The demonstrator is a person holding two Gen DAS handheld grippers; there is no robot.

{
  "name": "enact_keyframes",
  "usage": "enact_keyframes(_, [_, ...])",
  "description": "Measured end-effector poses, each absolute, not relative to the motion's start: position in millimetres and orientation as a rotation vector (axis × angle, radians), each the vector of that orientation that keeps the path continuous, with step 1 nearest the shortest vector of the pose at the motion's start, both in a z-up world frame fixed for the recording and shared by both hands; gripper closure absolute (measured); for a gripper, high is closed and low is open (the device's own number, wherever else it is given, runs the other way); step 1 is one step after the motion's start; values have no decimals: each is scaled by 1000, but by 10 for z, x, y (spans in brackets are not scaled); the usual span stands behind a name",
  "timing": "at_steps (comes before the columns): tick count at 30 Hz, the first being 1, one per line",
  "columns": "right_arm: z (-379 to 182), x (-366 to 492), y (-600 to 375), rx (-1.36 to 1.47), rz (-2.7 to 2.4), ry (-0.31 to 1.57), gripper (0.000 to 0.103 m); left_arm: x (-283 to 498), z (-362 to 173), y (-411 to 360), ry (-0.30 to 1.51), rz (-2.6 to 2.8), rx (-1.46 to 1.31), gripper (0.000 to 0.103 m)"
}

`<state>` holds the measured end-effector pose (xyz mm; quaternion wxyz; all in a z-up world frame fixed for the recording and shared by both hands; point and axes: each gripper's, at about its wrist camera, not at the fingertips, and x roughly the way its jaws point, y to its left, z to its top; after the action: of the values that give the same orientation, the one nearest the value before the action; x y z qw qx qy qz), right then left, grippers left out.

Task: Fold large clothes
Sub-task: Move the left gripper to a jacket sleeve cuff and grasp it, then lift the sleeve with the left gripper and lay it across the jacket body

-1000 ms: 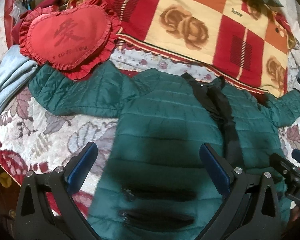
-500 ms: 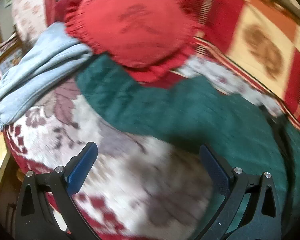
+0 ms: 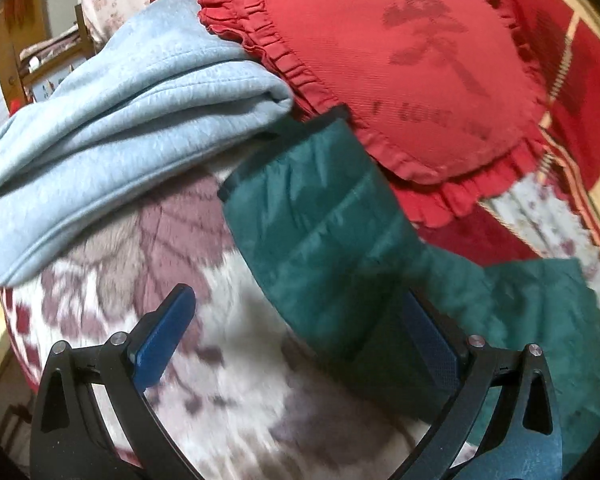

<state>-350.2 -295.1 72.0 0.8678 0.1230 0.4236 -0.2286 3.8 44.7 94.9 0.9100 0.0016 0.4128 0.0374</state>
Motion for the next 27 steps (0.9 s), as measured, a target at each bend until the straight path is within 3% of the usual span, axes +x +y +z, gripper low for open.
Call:
enact_keyframes(16, [643, -3342, -2880, 265, -406, 925, 0, 476, 717, 442, 861, 113, 10, 3])
enact_keyframes(17, [636, -3342, -2891, 269, -406, 926, 0, 500, 710, 421, 861, 96, 9, 7])
enact_keyframes(18, [626, -3342, -2908, 278, -406, 926, 0, 520, 706, 397, 858, 88, 17, 18])
enact_keyframes(22, [615, -3356, -2956, 315, -396, 923, 0, 573, 698, 323, 861, 50, 29, 71])
enact_keyframes(25, [612, -3360, -2967, 326, -390, 923, 0, 570, 748, 446, 874, -2, -74, 89])
enact_keyframes(27, [612, -3371, -2968, 333, -392, 920, 0, 538, 803, 535, 874, -48, -143, 92])
